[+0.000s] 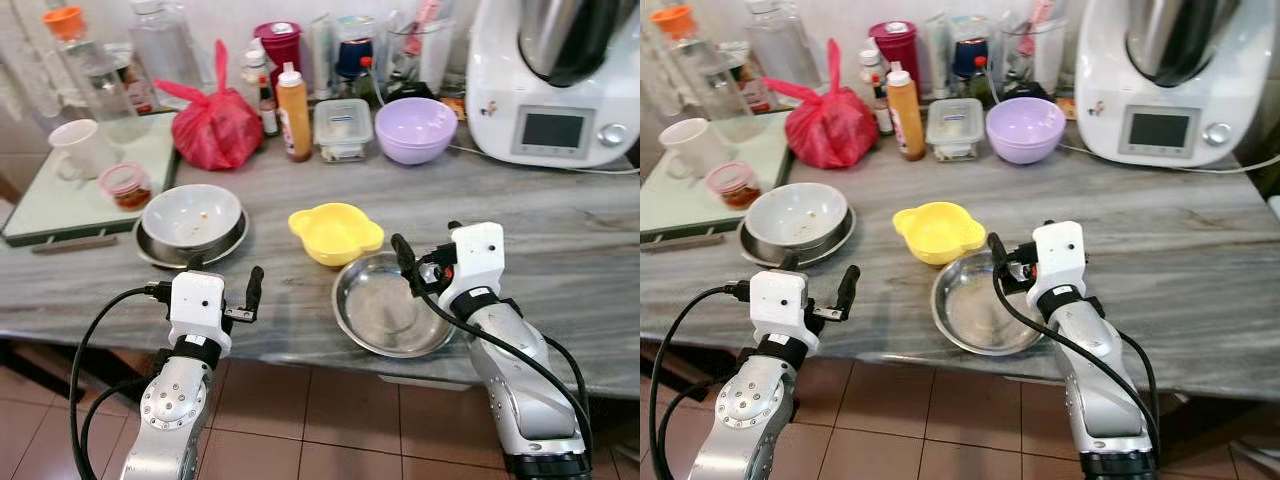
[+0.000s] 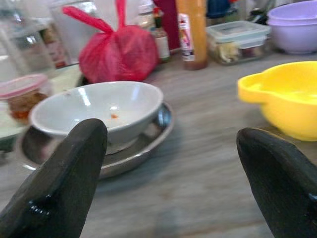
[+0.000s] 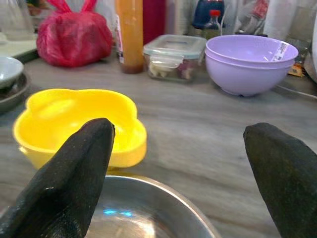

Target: Setting the table

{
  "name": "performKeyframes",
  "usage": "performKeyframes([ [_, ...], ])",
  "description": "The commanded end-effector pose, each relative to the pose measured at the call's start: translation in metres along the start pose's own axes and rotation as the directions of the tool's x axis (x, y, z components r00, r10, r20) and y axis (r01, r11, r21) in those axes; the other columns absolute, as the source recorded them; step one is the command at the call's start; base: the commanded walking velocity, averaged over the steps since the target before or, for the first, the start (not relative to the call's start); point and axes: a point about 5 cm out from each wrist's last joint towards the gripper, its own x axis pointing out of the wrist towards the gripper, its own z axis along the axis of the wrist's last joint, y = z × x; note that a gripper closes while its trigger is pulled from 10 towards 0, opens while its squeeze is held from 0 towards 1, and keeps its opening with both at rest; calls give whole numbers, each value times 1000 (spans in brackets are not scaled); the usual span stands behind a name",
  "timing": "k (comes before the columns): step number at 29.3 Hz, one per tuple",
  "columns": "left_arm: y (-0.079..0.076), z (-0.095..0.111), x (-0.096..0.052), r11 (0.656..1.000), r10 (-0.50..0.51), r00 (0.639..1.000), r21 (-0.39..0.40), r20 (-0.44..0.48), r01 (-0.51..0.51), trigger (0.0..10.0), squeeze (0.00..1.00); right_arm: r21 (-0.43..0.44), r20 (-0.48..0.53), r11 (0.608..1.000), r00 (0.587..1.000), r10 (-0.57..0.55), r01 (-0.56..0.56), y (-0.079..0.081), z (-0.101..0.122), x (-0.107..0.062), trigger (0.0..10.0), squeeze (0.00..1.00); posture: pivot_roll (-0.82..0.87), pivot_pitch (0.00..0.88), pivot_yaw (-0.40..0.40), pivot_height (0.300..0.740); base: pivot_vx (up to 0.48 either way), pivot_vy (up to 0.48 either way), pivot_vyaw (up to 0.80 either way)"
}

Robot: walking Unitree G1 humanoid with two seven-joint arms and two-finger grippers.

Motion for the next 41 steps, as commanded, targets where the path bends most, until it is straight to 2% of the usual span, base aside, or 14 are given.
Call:
performKeyframes([
  [1,1,-1,0,1000,10,1000,14,-2,-10,10000,0,-8,27,1000,1000,-4,4,-1,6,-1,10000,94,-100,37,93,740,0,0,-781],
  [2,1,-1,0,1000,9,1000,15,-1,-9,10000,0,-8,27,1000,1000,-4,4,-1,6,-2,10000,94,-99,38,93,740,0,0,-781],
  [3,1,-1,0,1000,8,1000,15,-1,-8,10000,0,-7,27,1000,1000,-3,3,-1,6,-1,10000,0,-99,38,93,740,0,0,-781],
  [10,-1,-1,0,1000,9,1000,13,-3,-9,10000,0,-7,30,1000,1000,5,-4,2,6,-1,10000,0,-99,41,92,740,0,0,-747],
  [41,-4,-2,3,1000,-3,1000,-11,-5,3,10000,0,-15,60,1000,998,-4,5,-2,10,-2,10000,0,-131,53,91,740,0,0,0],
])
